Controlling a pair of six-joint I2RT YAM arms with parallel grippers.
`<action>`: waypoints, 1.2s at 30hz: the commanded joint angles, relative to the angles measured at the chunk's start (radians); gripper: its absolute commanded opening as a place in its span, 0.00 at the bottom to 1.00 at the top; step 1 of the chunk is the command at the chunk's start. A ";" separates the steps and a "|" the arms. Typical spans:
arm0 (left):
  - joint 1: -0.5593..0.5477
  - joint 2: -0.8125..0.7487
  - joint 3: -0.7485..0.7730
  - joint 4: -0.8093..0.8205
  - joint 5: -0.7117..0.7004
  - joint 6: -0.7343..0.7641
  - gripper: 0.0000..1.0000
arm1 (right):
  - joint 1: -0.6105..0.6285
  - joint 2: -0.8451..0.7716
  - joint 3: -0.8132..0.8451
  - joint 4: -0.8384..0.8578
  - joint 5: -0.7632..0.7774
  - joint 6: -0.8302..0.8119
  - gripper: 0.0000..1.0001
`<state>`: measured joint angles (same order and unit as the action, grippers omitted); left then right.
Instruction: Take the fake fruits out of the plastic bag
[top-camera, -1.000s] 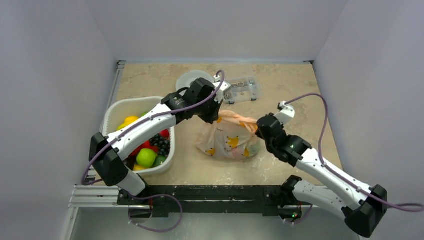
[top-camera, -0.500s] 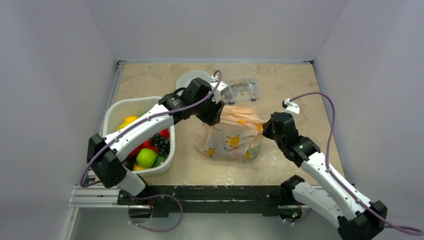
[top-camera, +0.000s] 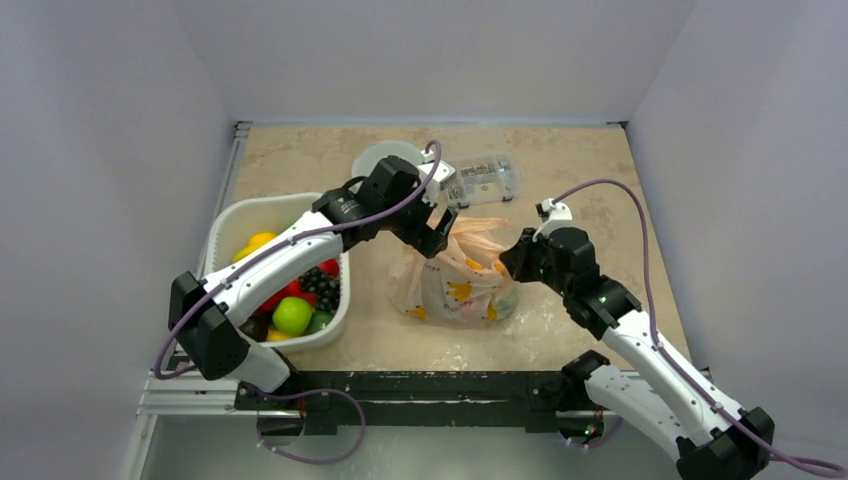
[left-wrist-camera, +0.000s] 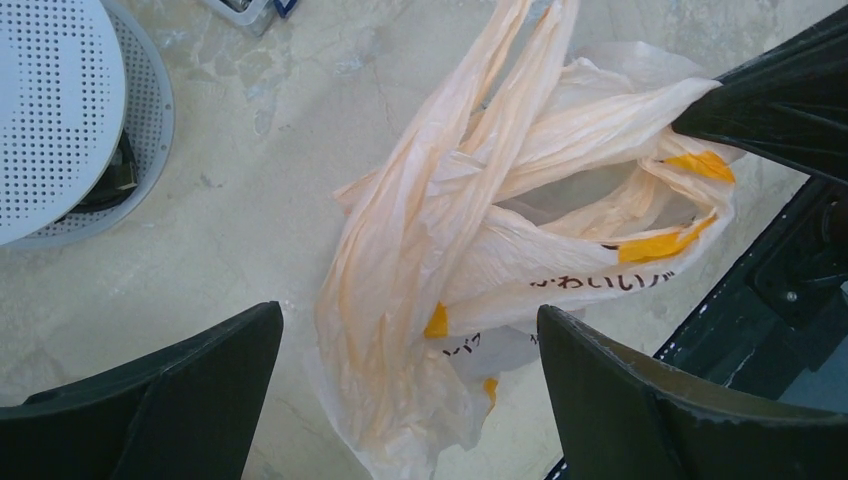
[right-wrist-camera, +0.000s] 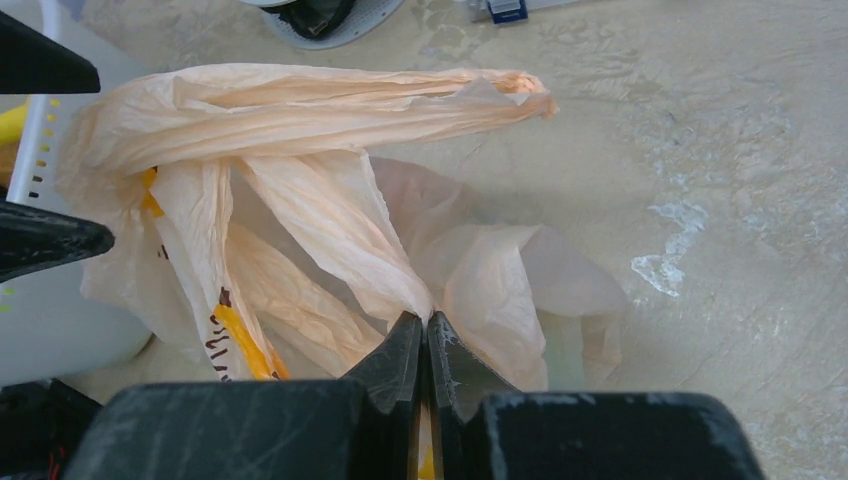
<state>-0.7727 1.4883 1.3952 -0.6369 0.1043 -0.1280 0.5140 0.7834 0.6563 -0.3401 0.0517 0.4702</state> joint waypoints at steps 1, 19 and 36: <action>0.002 0.039 0.049 0.020 -0.042 0.022 1.00 | 0.000 -0.036 -0.012 0.044 -0.088 -0.036 0.00; 0.025 -0.214 -0.119 0.061 -0.233 -0.216 0.00 | -0.003 -0.162 -0.022 -0.227 0.532 0.473 0.00; 0.029 -0.359 -0.239 0.121 -0.125 -0.423 0.00 | -0.002 0.013 0.137 0.089 0.288 0.098 0.00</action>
<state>-0.7525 1.1450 1.0534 -0.4744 -0.0231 -0.5465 0.5159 0.6807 0.6533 -0.3470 0.4049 0.6750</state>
